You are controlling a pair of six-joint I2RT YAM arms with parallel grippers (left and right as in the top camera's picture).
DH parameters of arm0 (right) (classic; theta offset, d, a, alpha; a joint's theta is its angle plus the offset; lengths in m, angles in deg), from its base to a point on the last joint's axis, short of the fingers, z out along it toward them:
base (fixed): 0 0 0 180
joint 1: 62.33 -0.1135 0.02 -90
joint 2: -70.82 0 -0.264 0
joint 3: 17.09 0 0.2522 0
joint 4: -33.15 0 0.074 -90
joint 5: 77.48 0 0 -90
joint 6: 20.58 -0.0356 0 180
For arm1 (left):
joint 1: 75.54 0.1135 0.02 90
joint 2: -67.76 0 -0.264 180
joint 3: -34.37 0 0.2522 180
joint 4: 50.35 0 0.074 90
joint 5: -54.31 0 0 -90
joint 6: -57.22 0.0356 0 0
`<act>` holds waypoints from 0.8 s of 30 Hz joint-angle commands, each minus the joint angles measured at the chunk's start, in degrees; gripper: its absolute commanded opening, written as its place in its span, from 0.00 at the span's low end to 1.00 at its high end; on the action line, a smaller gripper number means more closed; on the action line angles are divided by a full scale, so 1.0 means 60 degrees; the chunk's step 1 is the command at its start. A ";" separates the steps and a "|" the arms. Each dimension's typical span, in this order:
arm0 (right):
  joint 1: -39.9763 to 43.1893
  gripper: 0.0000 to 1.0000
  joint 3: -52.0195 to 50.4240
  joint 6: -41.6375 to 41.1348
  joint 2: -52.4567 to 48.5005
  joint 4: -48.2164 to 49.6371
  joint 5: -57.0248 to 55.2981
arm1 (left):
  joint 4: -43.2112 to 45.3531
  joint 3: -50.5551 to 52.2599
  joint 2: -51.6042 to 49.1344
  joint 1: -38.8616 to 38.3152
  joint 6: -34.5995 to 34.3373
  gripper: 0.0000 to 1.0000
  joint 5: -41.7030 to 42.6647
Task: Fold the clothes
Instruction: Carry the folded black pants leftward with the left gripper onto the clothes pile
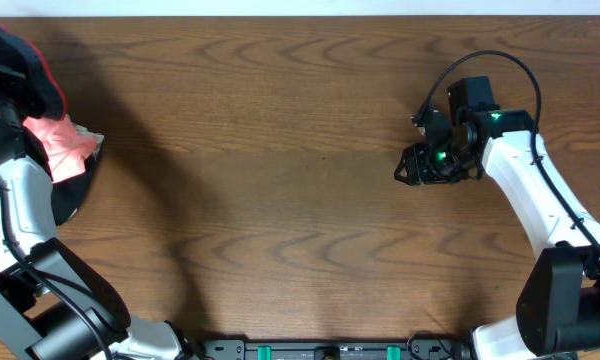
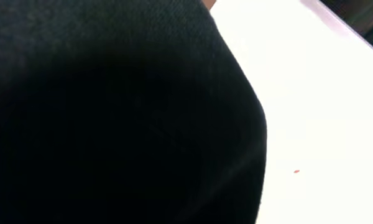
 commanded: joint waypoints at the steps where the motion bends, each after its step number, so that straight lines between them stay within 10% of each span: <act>1: -0.0066 0.52 -0.0051 0.0069 -0.0022 0.0022 0.0036 | -0.0004 -0.0226 -0.0040 0.0029 -0.0051 0.06 0.0044; 20: -0.0062 0.52 -0.0051 0.0000 -0.0022 0.0018 0.0036 | -0.4794 -0.0182 -0.0408 0.1242 -0.0991 0.07 -0.0812; 24: -0.0062 0.52 -0.0051 0.0000 -0.0022 0.0018 0.0036 | -0.5581 -0.0182 -0.0390 0.1264 -0.0991 0.50 -0.0750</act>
